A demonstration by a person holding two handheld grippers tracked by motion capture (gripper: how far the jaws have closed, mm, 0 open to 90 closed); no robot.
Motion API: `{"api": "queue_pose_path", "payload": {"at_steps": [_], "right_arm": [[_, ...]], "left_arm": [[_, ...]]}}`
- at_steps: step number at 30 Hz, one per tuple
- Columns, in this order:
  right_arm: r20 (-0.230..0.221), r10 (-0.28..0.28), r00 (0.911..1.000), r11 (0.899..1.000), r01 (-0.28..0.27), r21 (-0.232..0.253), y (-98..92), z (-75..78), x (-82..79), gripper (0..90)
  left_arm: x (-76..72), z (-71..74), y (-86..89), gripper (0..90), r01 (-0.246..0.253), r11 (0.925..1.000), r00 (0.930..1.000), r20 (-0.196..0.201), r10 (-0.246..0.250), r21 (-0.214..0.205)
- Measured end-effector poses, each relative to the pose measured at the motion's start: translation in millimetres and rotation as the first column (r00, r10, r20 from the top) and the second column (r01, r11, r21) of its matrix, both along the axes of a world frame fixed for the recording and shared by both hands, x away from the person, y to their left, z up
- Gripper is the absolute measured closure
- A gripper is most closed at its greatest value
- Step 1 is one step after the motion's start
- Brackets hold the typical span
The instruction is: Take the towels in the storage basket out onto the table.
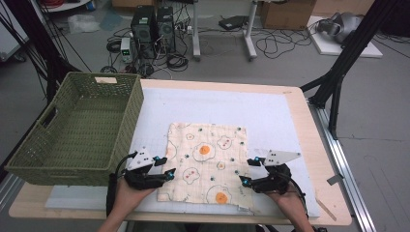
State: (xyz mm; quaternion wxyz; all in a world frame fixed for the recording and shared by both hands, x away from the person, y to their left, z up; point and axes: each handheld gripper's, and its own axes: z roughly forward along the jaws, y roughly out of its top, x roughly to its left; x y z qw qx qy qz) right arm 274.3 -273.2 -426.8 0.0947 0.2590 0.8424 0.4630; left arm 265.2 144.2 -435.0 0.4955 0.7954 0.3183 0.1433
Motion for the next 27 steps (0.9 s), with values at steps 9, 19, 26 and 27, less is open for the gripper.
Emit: {"api": "queue_pose_path", "payload": {"at_steps": [9,19,26,27], "right_arm": [[0.003,0.001,1.0000,1.000,-0.001,-0.011,0.8,0.0,-0.6,28.3],[0.004,0.001,1.0000,1.000,-0.001,-0.014,1.1,0.7,-1.5,27.8],[0.009,0.002,1.0000,1.000,-0.002,-0.021,1.6,0.1,-0.8,27.8],[0.008,0.002,1.0000,1.000,-0.002,-0.023,2.0,-0.1,-0.7,27.8]], "left_arm": [[-0.5,1.1,-1.2,46.0,-0.003,1.0000,0.9999,0.010,0.003,0.003],[-0.9,1.2,-1.8,46.0,-0.001,1.0000,0.9999,0.012,0.001,0.003],[-0.2,1.0,-1.6,46.0,0.000,1.0000,0.9999,0.011,0.000,0.003],[-0.1,1.0,-1.5,46.0,0.000,1.0000,0.9999,0.012,0.000,0.003]]}}
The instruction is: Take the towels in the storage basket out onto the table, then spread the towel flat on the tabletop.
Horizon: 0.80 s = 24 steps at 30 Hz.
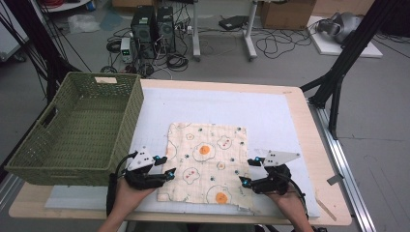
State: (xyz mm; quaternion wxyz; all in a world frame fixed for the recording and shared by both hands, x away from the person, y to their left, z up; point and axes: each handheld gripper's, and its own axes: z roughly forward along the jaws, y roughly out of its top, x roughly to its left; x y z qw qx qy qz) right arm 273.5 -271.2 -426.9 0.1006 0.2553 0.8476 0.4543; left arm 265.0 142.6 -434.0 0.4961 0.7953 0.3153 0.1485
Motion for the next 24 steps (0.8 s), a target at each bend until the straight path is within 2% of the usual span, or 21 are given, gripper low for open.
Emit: {"api": "queue_pose_path", "payload": {"at_steps": [24], "right_arm": [[-0.007,0.004,1.0000,1.000,-0.004,-0.018,1.9,-0.6,-0.8,27.8]], "left_arm": [[-0.3,1.0,0.2,45.9,0.003,1.0000,1.0000,0.007,-0.003,0.004]]}}
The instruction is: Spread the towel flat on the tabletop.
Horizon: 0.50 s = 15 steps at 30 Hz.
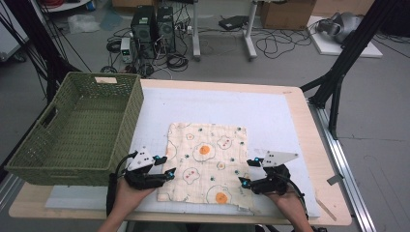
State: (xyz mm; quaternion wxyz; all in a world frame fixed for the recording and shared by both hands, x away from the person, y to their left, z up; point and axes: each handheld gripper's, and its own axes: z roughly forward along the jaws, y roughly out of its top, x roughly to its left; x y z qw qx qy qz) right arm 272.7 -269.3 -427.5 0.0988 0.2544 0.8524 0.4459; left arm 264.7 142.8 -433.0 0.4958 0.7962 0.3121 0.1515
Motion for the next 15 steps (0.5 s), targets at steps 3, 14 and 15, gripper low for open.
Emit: {"api": "queue_pose_path", "payload": {"at_steps": [3,14,15], "right_arm": [[0.002,-0.003,1.0000,1.000,0.003,0.003,0.1,0.3,-0.1,27.8],[-0.002,0.042,0.9991,0.999,-0.042,-0.028,5.8,-2.7,-0.2,34.6],[-0.001,0.052,0.9987,0.998,-0.052,-0.032,6.8,-3.0,-0.3,36.2]], "left_arm": [[0.2,-0.1,0.2,45.9,-0.001,1.0000,1.0000,-0.001,0.001,0.002],[1.0,-0.7,0.2,46.0,-0.003,1.0000,1.0000,-0.003,0.003,0.006],[1.0,-0.8,0.0,45.9,-0.003,1.0000,1.0000,-0.003,0.003,0.005]]}}
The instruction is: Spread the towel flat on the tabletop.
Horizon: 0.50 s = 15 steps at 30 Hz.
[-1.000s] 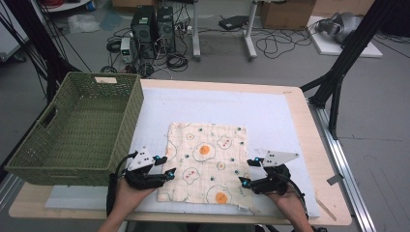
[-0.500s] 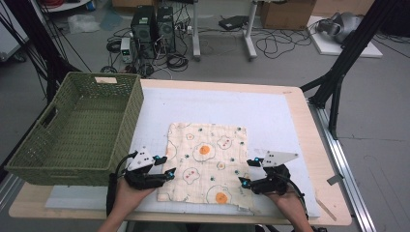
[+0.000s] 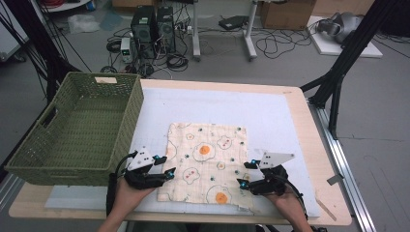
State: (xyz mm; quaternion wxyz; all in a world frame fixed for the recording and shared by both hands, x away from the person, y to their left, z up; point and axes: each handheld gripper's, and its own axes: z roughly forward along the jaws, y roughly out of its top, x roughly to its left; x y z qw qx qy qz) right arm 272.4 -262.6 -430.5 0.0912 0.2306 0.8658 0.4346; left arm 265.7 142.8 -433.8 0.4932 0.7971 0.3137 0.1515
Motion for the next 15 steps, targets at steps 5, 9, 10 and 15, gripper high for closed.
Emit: {"api": "queue_pose_path", "payload": {"at_steps": [5,9,10,15], "right_arm": [[-0.029,0.051,0.9982,0.998,-0.052,-0.025,4.9,-3.5,-1.6,45.5],[-0.060,0.081,0.9949,0.995,-0.084,-0.058,8.3,-6.7,-1.8,54.4],[-0.070,0.089,0.9936,0.993,-0.094,-0.068,9.6,-8.2,-1.5,56.8],[-0.074,0.105,0.9917,0.988,-0.113,-0.109,13.2,-11.3,-2.3,65.4]], "left_arm": [[0.0,-0.1,0.1,45.9,0.000,1.0000,1.0000,0.001,0.000,0.003],[0.5,-0.5,0.6,46.0,-0.004,1.0000,1.0000,-0.002,0.004,0.006],[0.5,-0.7,0.5,46.0,-0.004,1.0000,1.0000,-0.003,0.004,0.006],[0.4,-0.5,0.7,46.0,-0.006,1.0000,1.0000,-0.001,0.006,0.005]]}}
